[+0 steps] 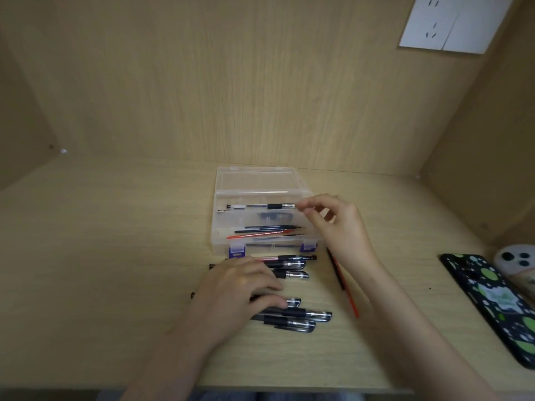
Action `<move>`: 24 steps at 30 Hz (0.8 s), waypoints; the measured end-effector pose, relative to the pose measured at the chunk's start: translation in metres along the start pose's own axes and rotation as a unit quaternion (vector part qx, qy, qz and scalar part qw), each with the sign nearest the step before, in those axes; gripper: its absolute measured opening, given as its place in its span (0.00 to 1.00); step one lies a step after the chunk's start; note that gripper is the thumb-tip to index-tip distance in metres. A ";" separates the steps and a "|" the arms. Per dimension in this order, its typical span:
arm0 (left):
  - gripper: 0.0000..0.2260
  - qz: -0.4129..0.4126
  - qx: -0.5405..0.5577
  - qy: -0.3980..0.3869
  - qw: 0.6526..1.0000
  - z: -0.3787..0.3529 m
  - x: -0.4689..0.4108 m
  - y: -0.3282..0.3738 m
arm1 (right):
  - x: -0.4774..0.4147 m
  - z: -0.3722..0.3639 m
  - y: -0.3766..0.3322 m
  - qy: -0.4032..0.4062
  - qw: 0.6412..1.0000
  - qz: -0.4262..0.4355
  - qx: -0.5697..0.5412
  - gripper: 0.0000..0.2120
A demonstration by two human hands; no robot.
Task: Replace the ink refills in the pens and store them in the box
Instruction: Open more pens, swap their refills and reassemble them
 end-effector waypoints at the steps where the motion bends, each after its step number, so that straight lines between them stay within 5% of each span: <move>1: 0.15 -0.002 -0.002 -0.003 1.000 0.000 0.000 0.001 | 0.010 0.000 -0.006 -0.020 1.000 0.008 -0.008 0.10; 6: 0.13 -0.002 -0.004 -0.011 1.000 -0.003 0.000 -0.001 | 0.054 -0.010 -0.007 -0.104 0.994 0.025 -0.016 0.07; 11: 0.12 0.016 -0.007 0.066 0.998 0.015 0.000 -0.001 | 0.075 -0.023 -0.004 -0.170 0.984 0.048 -0.009 0.06; 24: 0.14 0.033 -0.034 0.058 0.997 0.015 0.002 0.000 | 0.076 -0.021 -0.003 -0.102 0.982 -0.044 -0.155 0.06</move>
Point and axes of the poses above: each hand's wrist, its own x-axis away from the middle knuckle, its own z-axis out of the back of the hand, y = z × x, the point moved 9 cm from there along -x, towards the middle knuckle
